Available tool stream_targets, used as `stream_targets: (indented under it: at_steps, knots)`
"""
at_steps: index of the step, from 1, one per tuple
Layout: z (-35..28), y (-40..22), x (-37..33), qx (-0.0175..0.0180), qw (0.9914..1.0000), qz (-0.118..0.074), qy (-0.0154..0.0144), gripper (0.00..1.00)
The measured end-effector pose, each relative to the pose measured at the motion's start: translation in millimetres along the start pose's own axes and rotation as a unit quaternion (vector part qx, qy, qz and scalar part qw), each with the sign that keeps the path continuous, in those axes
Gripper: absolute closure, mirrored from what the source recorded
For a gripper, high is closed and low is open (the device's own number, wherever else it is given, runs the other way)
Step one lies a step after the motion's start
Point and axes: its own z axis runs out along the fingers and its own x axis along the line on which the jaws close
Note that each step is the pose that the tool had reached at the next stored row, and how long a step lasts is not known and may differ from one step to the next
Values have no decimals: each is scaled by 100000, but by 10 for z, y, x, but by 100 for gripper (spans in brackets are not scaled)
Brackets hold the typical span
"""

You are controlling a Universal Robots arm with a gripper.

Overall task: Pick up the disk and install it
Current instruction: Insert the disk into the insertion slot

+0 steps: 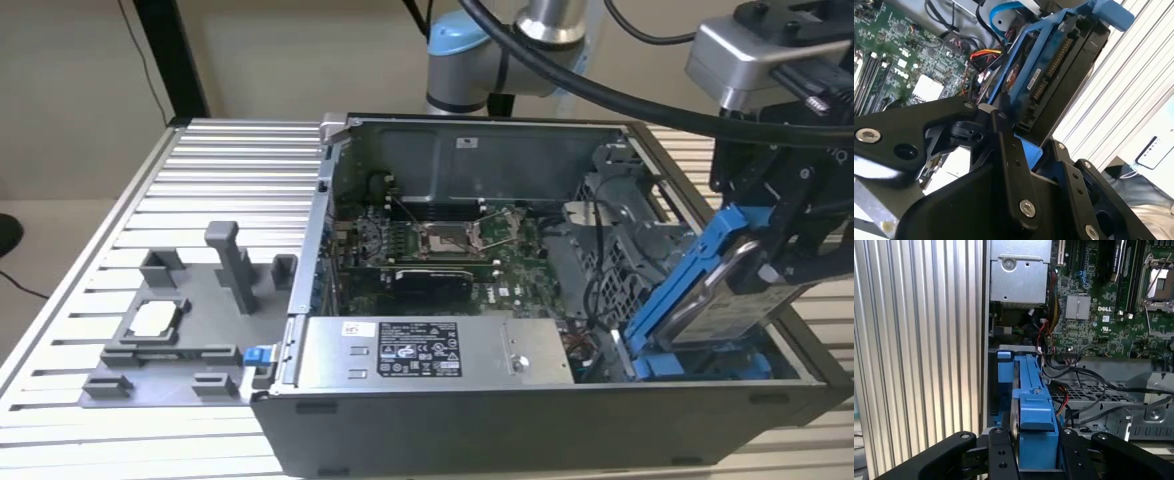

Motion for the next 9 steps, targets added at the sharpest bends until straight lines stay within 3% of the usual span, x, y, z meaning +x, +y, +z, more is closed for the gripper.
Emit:
stream_targets:
  at_steps: [3, 9]
  knots:
    - [19, 21, 0, -387, 99998, 479, 244, 100]
    - [71, 30, 1, -831, 99913, 4001, 796, 100]
